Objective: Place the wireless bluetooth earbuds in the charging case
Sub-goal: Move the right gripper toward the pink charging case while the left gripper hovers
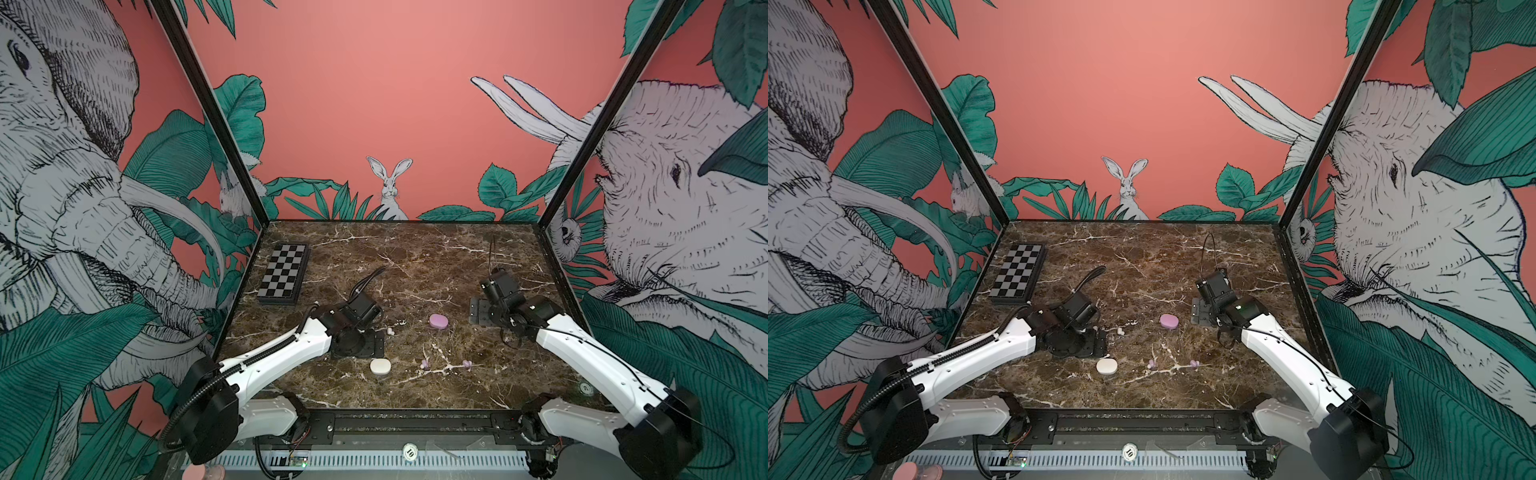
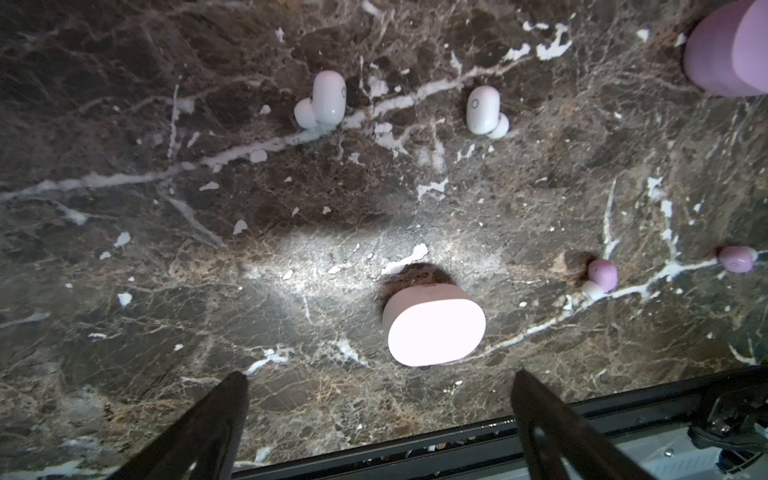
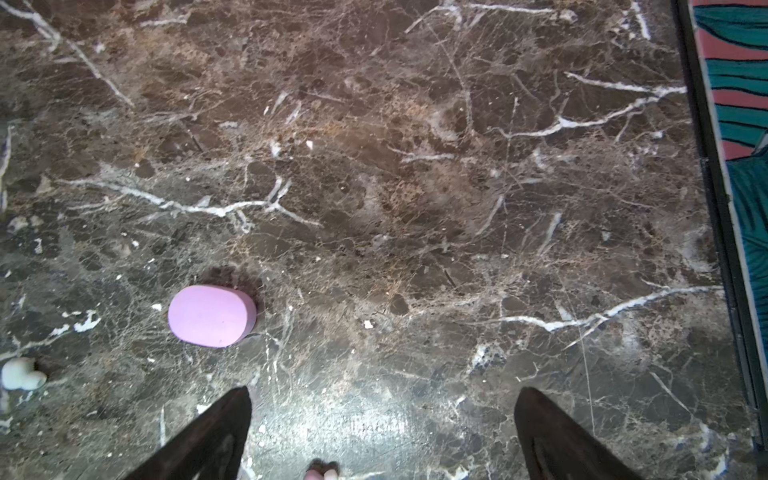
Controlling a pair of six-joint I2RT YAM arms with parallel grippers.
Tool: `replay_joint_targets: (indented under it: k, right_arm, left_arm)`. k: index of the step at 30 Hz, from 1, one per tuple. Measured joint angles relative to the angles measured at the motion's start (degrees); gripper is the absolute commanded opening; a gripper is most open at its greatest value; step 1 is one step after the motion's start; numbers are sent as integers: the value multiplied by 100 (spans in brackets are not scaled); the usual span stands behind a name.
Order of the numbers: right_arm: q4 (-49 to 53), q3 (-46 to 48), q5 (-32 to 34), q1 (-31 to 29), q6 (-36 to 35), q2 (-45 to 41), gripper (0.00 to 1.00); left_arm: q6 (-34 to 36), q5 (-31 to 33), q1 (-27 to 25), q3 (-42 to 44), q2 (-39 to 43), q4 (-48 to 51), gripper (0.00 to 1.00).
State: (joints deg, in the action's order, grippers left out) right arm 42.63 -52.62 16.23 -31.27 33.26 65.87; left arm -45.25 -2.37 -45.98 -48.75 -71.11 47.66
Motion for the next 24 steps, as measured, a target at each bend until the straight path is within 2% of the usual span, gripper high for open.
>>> replay_joint_targets:
  k: [11,17,20,24]
  right_arm:
    - [66,-96,-254,-592,835,122,98]
    - [240,-380,-345,-1097,1357,289,98]
    - [240,-409,-321,-1189,1552,282,98]
    - [269,-448,-227,-1585,1840,334,98]
  left_arm:
    - [0,192,50,-114,-42,157,99]
    - [59,271,535,-72,610,225,99]
    - [133,345,619,-111,638,369,99]
    - [221,350,986,-42,732,433,99]
